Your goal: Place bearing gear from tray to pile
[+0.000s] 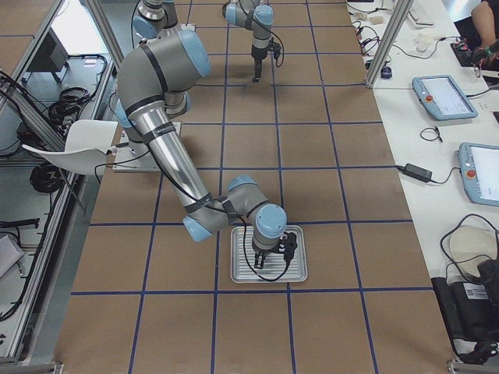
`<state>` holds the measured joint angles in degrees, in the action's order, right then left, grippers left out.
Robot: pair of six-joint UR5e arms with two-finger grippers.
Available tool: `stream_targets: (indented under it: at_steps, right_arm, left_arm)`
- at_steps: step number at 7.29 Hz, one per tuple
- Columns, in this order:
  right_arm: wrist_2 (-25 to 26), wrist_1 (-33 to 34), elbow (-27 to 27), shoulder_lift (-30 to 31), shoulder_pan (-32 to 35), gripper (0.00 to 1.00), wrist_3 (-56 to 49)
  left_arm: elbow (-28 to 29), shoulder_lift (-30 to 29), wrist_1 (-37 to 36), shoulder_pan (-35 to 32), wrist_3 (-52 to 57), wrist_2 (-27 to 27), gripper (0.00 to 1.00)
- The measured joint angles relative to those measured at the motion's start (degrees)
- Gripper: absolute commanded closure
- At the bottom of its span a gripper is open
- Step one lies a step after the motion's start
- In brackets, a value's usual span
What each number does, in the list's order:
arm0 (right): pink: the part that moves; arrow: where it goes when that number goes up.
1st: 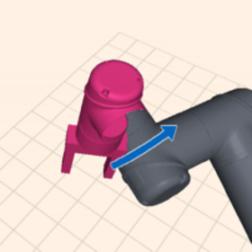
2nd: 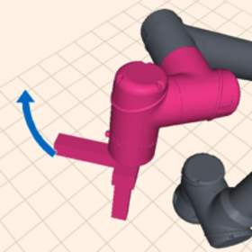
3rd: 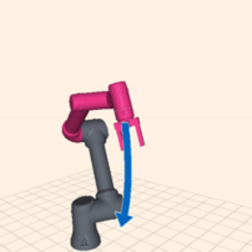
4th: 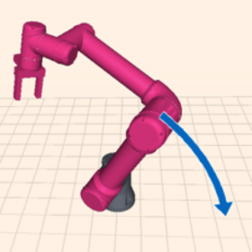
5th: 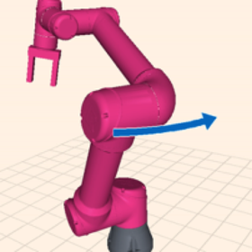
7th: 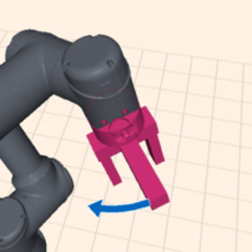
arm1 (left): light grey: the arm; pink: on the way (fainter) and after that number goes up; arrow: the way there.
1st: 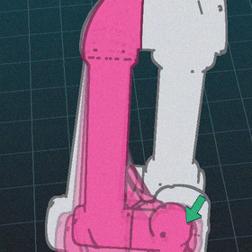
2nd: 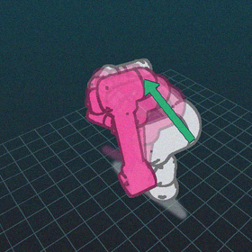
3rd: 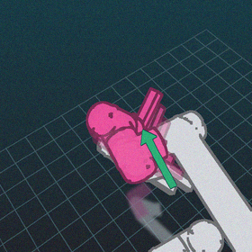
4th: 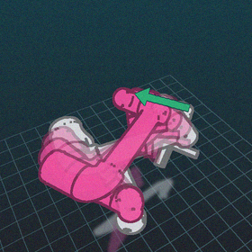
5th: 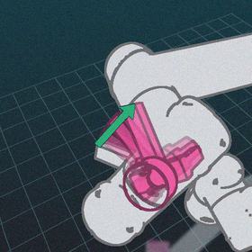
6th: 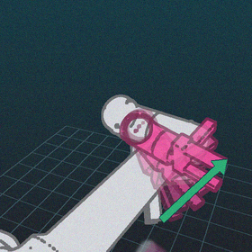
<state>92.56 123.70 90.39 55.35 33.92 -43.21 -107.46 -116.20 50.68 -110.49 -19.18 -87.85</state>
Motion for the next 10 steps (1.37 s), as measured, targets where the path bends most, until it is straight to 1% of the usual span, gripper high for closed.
stream_targets:
  at_steps: [1,2,3,4,5,6,8,9,10]
  right_arm:
    - [0.0,0.1,0.0,-0.2,0.0,0.59,0.0]
    - [-0.1,0.1,0.0,-0.5,0.0,0.72,0.0]
    - [-0.1,0.1,0.0,-0.8,0.0,0.87,0.0]
    - [-0.1,0.0,0.0,-0.8,0.1,1.0,0.0]
    - [0.0,-0.1,0.0,-0.8,0.2,1.0,0.0]
    - [0.0,-0.2,0.0,-0.7,0.3,1.0,0.0]
    - [0.1,-1.6,-0.4,0.9,1.1,1.0,0.0]
    - [0.2,-4.5,-0.5,3.3,3.0,1.0,0.8]
    - [0.1,-8.9,-0.4,5.9,5.6,1.0,3.6]
  left_arm:
    - [0.0,-0.5,-0.1,-0.1,-0.1,0.1,0.1]
    - [0.0,-0.7,-0.2,-0.2,-0.1,0.0,0.17]
    - [0.0,-0.7,-0.2,-0.2,0.1,0.0,0.17]
    - [0.1,-0.7,-0.2,-0.3,0.1,0.0,0.2]
    - [0.1,-0.7,-0.1,-0.3,-0.1,0.1,0.21]
    - [0.1,-0.6,0.0,-0.3,-0.1,0.1,0.26]
    - [0.0,-0.1,0.2,-0.4,0.0,0.0,0.28]
    - [-0.1,0.1,0.4,-0.4,0.0,-0.1,0.28]
    - [-0.3,0.2,0.5,-0.5,0.1,-0.2,0.28]
